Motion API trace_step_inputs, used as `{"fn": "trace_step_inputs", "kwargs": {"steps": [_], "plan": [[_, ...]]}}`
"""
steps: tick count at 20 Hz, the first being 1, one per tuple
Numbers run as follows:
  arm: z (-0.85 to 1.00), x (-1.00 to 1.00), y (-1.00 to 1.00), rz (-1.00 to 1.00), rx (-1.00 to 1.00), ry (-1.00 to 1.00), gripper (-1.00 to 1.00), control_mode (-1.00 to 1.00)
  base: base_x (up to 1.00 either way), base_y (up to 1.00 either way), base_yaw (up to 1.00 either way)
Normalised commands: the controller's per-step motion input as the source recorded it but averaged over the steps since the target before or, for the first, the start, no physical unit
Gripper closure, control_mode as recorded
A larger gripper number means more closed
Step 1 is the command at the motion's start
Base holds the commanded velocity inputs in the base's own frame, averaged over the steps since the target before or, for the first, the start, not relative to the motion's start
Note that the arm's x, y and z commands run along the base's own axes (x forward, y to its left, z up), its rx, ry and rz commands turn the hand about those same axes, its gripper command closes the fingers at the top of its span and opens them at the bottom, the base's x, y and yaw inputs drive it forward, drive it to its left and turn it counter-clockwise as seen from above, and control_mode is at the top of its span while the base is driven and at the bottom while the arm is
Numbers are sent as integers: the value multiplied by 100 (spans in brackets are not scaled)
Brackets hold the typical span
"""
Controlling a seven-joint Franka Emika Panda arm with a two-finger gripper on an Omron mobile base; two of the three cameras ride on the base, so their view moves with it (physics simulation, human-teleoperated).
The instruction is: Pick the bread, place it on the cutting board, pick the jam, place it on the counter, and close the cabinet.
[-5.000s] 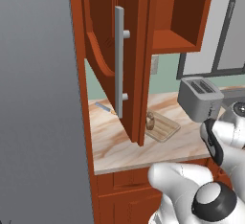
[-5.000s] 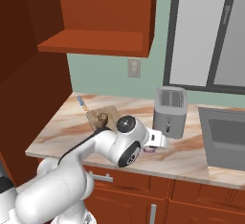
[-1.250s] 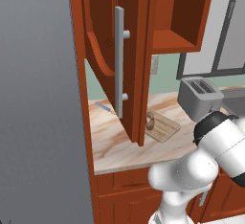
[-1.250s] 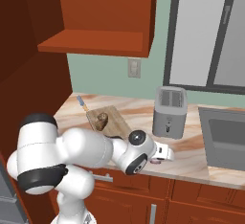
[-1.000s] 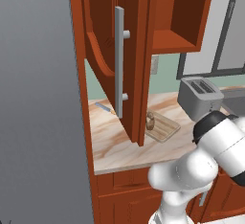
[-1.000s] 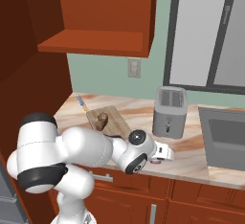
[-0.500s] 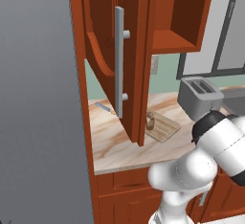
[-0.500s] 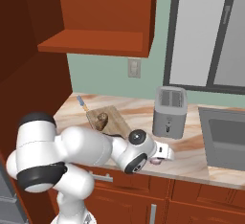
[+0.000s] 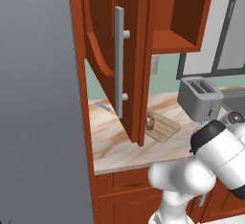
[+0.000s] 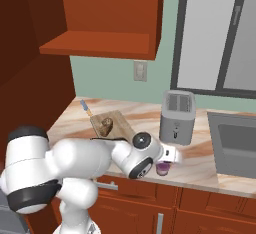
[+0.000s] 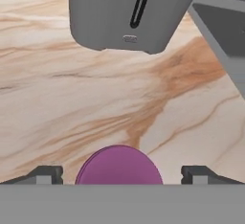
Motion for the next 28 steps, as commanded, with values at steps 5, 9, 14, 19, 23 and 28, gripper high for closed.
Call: {"fn": "trace_step_inputs", "kwargs": {"steps": [5,9,14,19,23,28], "plan": [[48,0,0,0,0,-6,-100,-100,0,0,0],[51,0,2,0,0,-9,-100,-100,0,0,0],[47,0,6,0,0,-6,-100,-100,0,0,0],[38,-1,9,0,0,-4,-100,-100,0,0,0],[30,-5,9,0,0,0,-100,-100,0,0,0],[25,-12,1,0,0,0,-100,-100,0,0,0]]}}
